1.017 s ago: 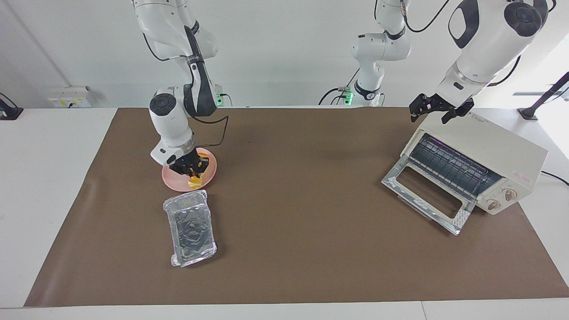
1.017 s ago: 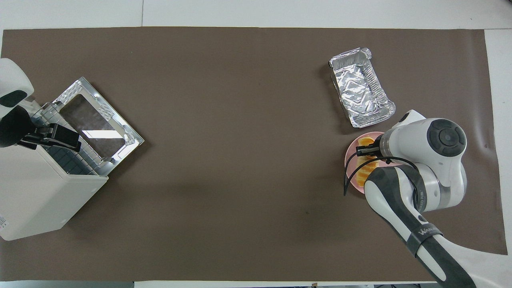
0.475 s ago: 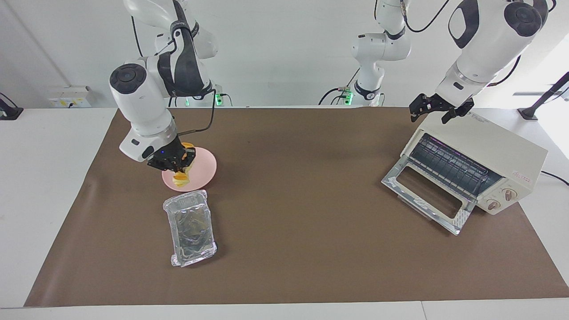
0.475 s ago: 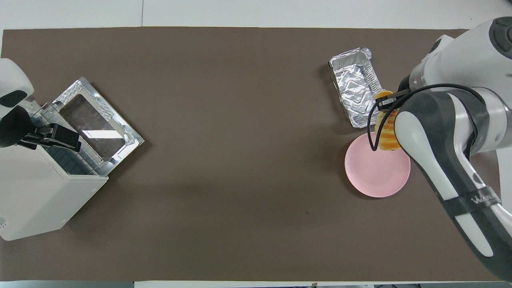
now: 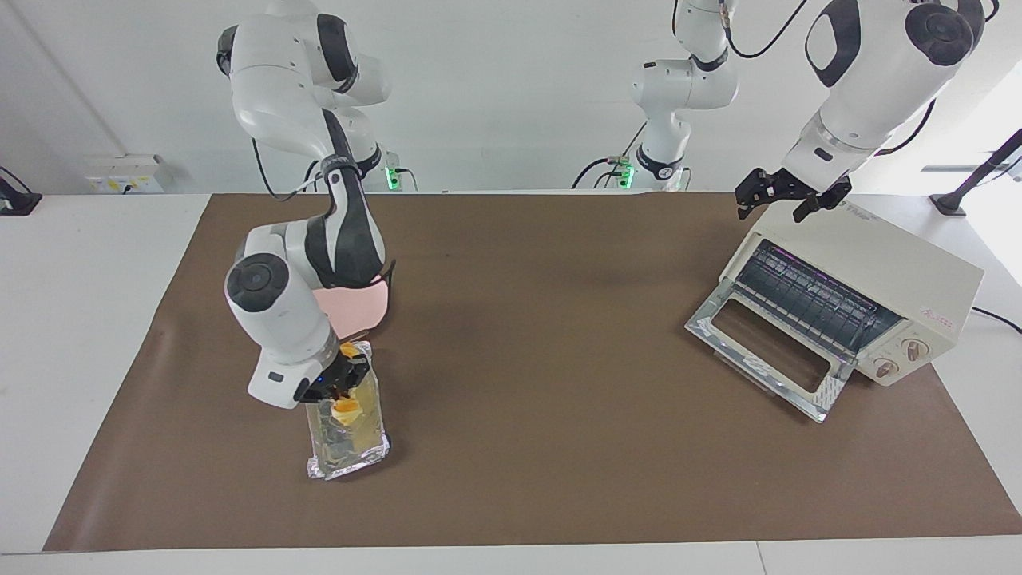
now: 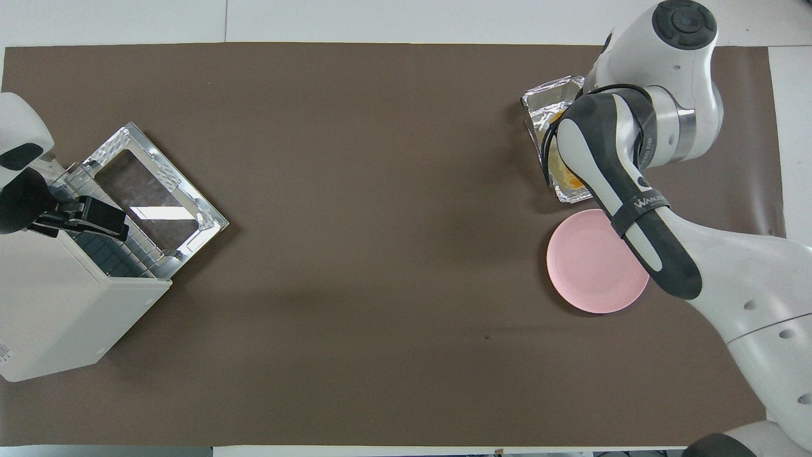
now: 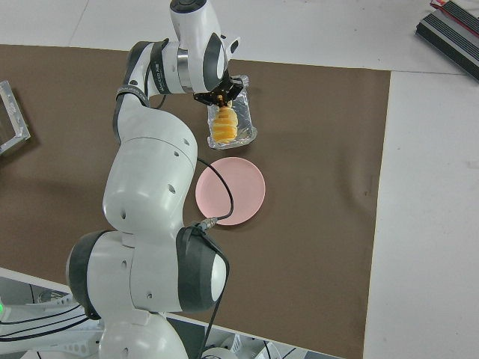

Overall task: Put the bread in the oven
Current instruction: 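Lift the bread with the right gripper and carry it over the foil tray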

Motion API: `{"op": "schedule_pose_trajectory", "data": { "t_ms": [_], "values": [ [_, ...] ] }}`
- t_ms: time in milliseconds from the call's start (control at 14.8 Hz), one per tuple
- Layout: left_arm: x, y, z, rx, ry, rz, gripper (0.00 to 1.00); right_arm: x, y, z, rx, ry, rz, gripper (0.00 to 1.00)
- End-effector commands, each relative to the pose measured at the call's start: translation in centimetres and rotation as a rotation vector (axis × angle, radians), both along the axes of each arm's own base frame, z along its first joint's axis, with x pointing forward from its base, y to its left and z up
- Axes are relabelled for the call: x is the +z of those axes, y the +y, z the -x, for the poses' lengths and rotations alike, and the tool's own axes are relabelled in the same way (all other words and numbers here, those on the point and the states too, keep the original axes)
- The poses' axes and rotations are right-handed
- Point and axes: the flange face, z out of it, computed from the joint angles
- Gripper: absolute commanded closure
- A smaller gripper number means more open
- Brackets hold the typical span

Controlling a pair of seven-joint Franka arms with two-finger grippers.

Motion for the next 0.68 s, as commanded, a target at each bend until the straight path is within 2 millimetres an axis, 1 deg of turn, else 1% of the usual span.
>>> {"op": "schedule_pose_trajectory", "data": {
  "t_ms": [0, 68, 203, 271, 339, 407, 542, 610],
  "values": [
    [0.6, 0.4, 0.3, -0.006, -0.019, -0.013, 0.0, -0.7, -0.2, -1.3, 0.032, -0.066, 0.011, 1.0],
    [0.6, 0.4, 0.3, -0.006, -0.019, -0.013, 0.0, -1.7, -0.2, -1.0, 0.037, -0.063, 0.01, 1.0],
    [0.6, 0.4, 0.3, -0.005, -0.019, -0.013, 0.0, -2.8, 0.1, -0.6, 0.025, -0.065, -0.003, 1.0],
    [0.6, 0.4, 0.3, -0.006, -0.019, -0.013, 0.0, -2.6, 0.1, -0.6, -0.002, -0.063, -0.011, 0.82],
    [0.6, 0.4, 0.3, -0.006, -0.019, -0.013, 0.0, -2.3, -0.3, -0.6, -0.049, -0.057, -0.021, 0.02],
    [0.6, 0.4, 0.3, -0.006, -0.019, -0.013, 0.0, -1.8, -0.2, -0.5, -0.065, -0.051, -0.032, 0.0],
    [0.6, 0.4, 0.3, -0.006, -0.019, -0.013, 0.0, -0.1, -0.4, -0.1, -0.071, -0.025, -0.03, 0.0],
    [0.6, 0.4, 0.3, -0.006, -0.019, -0.013, 0.0, 0.0, -0.8, 0.2, -0.074, 0.007, -0.014, 0.0]
  ]
}}
